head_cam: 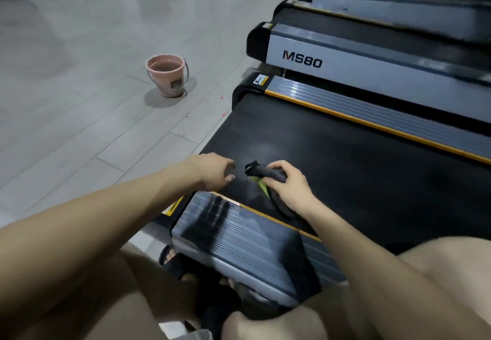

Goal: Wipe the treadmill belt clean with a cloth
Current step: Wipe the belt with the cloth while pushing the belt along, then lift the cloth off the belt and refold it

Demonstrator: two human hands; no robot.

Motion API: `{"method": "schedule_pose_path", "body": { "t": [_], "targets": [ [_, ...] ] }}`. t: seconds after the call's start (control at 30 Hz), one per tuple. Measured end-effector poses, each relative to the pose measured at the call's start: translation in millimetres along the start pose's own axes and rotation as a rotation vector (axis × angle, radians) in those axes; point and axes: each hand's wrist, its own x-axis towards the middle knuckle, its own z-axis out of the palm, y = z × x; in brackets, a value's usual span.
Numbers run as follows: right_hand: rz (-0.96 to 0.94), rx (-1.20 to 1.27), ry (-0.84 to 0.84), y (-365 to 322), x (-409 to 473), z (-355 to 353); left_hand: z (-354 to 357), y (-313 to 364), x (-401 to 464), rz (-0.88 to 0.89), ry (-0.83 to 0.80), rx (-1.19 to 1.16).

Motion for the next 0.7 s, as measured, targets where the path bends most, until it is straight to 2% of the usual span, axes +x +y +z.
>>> {"method": "schedule_pose_path", "body": {
  "t": [0.07,0.13,0.2,0.3,0.37,0.47,0.57,0.7],
  "targets": [
    [0.016,0.215,0.049,-18,-21,-1,-7,1,-13,-0.013,-0.065,-0.088],
    [0.015,0.327,0.074,-38,-34,1,-11,5,-28,-0.029,-0.068,-0.255],
    [0.021,0.448,0.139,-57,-42,4,-11,18,-41,-0.050,0.030,-0.501],
    [0.048,0.653,0.173,-77,-48,8,-7,41,-60,-0.067,0.212,-1.004],
    [0.074,0.733,0.219,-81,-53,5,-6,53,-68,-0.008,0.239,-1.154],
    [0.169,0.913,0.332,-84,-61,-1,-1,67,-74,0.072,0.195,-1.180],
    [0.281,1.161,0.426,-80,-65,-7,10,79,-74,0.067,0.241,-1.069],
    [0.359,1.334,0.385,-71,-74,-13,17,87,-75,0.021,0.353,-0.949]
  ]
}}
